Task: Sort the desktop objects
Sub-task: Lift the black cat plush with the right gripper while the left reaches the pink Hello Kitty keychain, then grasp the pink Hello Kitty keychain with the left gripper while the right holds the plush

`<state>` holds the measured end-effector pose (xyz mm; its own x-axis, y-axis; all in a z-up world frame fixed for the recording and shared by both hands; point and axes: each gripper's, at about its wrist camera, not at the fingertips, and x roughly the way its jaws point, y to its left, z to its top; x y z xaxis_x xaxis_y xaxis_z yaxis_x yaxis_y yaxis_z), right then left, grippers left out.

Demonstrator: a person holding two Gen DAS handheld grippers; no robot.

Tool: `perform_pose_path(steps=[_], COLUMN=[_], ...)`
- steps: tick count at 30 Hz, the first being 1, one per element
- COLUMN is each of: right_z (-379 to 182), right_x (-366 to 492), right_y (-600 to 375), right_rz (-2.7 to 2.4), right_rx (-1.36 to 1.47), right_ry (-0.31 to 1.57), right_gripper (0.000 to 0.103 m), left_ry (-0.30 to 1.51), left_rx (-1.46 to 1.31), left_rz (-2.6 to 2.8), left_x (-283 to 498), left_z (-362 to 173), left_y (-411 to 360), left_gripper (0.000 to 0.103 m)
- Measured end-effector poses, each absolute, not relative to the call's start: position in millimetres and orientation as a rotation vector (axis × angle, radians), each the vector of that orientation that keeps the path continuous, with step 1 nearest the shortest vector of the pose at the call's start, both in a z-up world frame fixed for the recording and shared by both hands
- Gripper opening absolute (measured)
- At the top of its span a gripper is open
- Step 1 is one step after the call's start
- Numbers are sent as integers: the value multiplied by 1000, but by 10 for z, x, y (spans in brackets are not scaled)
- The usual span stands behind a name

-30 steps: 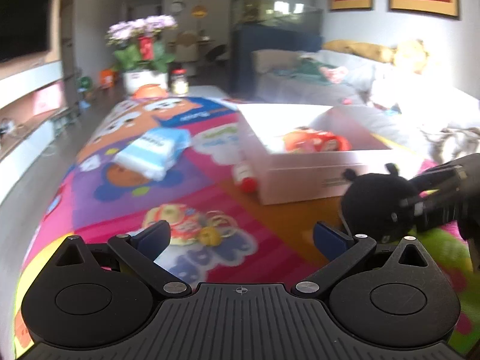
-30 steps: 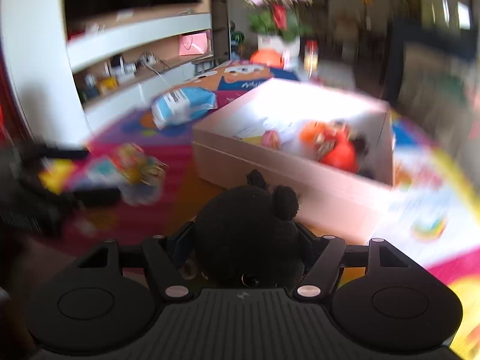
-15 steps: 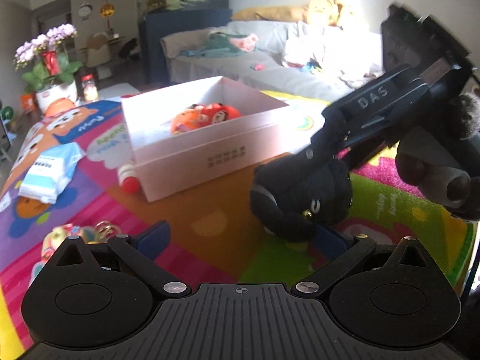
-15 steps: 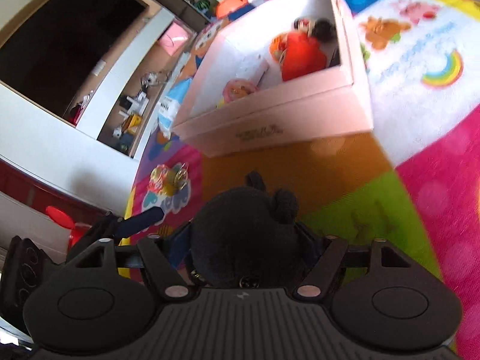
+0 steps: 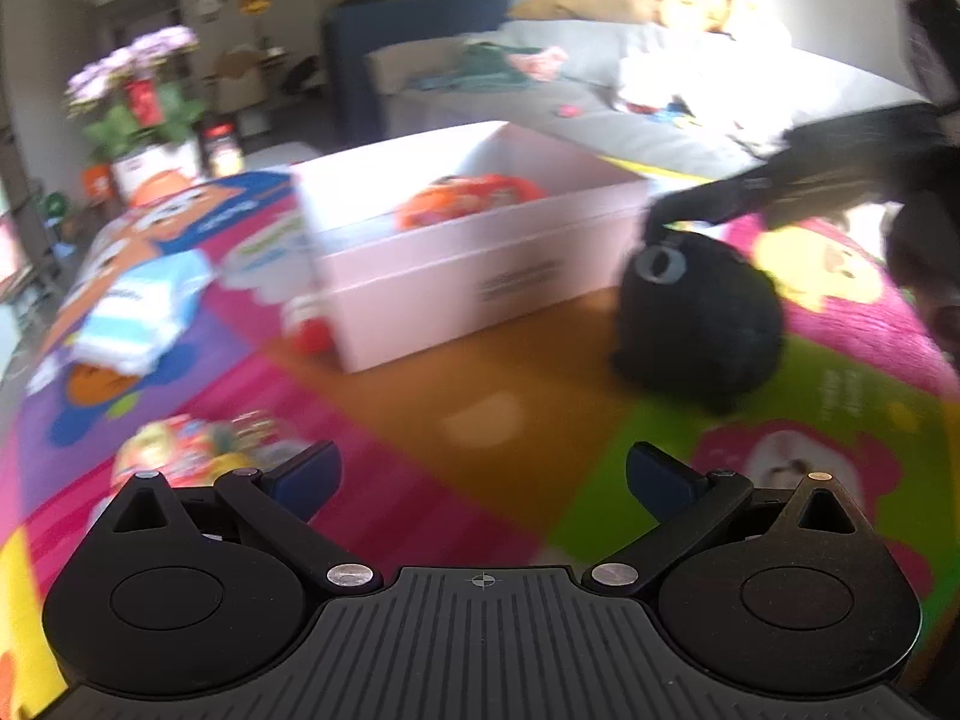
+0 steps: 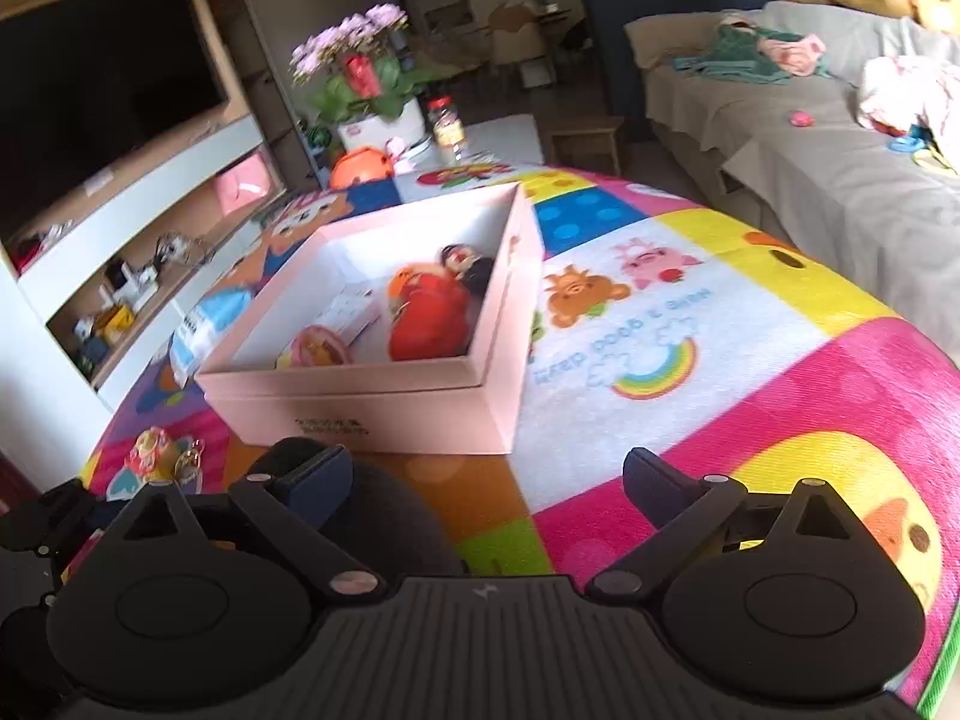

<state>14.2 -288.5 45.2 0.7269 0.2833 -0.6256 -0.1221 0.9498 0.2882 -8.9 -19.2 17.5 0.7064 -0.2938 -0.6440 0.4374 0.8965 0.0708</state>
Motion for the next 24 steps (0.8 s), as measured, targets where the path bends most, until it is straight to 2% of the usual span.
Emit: perform_pose_path(steps=[4,8,16,24], right_z=[564,621,305,94], right_x=[-65,-269,-397,-382], right_y=[-2930,-2871,-2939,-3019], right_rz=[252,270,219,143], right_rx=[259,222,325,393], right_ry=[647,591,656,636], right_gripper=[103,103,103,103], left_ry=[664,657,721,717], left_rx=[162,120,-55,-15], left_rz=[-278,-152,-56,122], left_x=[12,227,594,604], left_z=[260,265,166,54], left_y=[210,524,815,811], left_gripper=[103,103,103,103])
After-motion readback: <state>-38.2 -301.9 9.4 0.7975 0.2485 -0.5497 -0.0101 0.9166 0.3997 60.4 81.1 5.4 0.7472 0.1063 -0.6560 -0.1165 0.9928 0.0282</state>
